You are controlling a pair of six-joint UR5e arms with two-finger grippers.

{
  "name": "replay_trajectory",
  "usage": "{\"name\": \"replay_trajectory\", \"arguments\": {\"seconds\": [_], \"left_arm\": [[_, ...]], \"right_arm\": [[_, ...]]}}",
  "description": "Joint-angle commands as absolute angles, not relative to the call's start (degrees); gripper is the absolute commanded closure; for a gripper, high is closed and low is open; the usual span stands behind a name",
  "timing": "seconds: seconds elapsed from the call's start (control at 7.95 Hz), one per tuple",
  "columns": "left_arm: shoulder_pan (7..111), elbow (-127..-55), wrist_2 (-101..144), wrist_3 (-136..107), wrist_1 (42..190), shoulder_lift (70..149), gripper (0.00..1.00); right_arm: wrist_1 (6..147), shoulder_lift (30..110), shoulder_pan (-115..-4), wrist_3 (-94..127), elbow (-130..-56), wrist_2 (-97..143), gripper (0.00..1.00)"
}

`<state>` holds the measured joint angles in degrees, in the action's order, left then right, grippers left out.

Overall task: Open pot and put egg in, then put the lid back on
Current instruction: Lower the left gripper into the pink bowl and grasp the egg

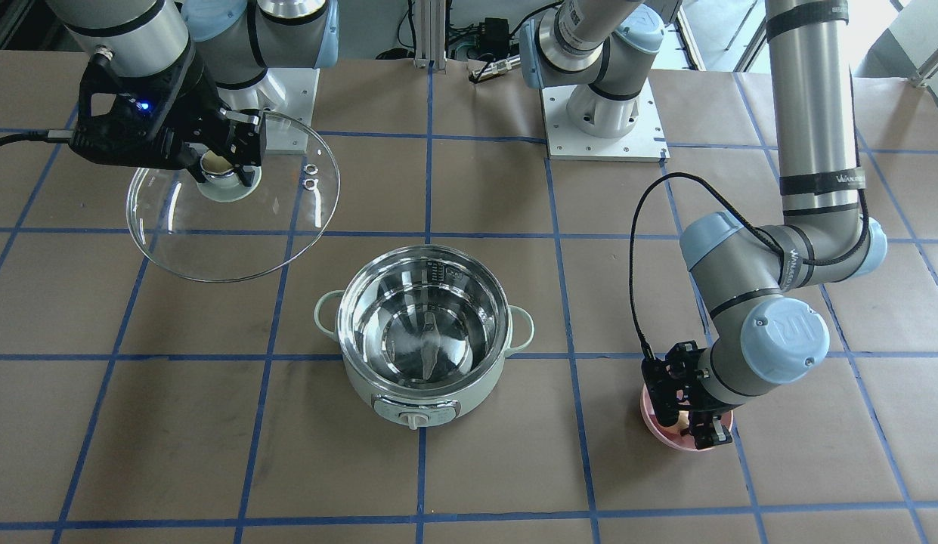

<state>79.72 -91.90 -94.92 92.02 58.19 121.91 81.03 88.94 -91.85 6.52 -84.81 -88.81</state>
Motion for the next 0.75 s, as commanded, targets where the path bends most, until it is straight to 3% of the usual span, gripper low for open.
{"name": "replay_trajectory", "arguments": {"seconds": [0.0,0.5,0.63], "left_arm": [[79.72,-92.11,-94.92,92.02,58.18,122.08,0.17],[79.72,-92.02,-94.92,92.11,58.18,122.96,0.17],[79.72,-92.02,-94.92,92.11,58.18,122.96,0.24]], "right_arm": [[81.04,89.03,-91.93,6.50,-84.81,-88.86,0.73],[81.04,89.03,-91.93,6.59,-84.81,-88.77,0.73],[81.04,89.03,-91.93,6.59,-84.81,-88.77,0.73]]}}
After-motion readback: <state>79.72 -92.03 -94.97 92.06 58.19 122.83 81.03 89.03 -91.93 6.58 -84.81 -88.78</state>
